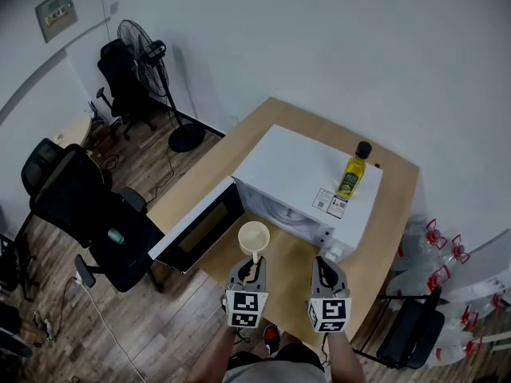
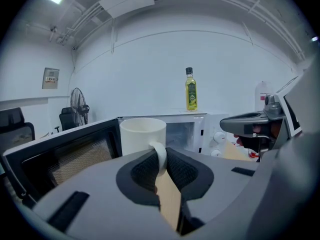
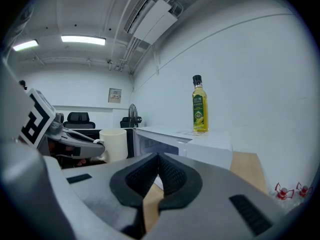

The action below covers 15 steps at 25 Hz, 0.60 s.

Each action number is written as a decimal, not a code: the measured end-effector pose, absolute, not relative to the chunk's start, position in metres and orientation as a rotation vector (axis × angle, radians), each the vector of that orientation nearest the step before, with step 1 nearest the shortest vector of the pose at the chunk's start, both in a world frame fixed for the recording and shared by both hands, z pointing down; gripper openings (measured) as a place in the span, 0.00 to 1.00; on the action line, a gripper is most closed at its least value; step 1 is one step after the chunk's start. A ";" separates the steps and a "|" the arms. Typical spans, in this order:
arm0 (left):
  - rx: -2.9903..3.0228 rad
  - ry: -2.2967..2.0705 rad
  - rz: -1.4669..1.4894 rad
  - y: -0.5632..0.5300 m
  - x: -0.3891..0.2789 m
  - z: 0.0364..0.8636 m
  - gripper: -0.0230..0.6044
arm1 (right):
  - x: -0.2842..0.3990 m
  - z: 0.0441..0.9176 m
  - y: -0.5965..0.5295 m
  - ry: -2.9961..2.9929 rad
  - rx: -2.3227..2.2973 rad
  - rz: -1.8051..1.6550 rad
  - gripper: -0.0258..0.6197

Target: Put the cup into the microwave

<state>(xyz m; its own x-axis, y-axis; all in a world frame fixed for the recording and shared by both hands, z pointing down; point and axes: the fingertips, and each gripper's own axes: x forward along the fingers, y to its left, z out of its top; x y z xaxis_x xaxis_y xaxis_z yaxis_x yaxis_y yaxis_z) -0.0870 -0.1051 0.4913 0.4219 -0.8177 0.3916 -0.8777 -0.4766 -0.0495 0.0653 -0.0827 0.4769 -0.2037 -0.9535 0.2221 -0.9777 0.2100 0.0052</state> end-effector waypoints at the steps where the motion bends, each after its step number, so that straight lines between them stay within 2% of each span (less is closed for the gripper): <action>1: 2.508 -1.504 0.553 -0.108 -0.086 0.493 0.13 | 0.065 0.478 -0.086 -2.300 1.859 0.207 0.07; 15: 2.529 -1.442 0.566 -0.169 -0.069 0.525 0.13 | 0.054 0.512 -0.137 -2.309 1.824 0.297 0.07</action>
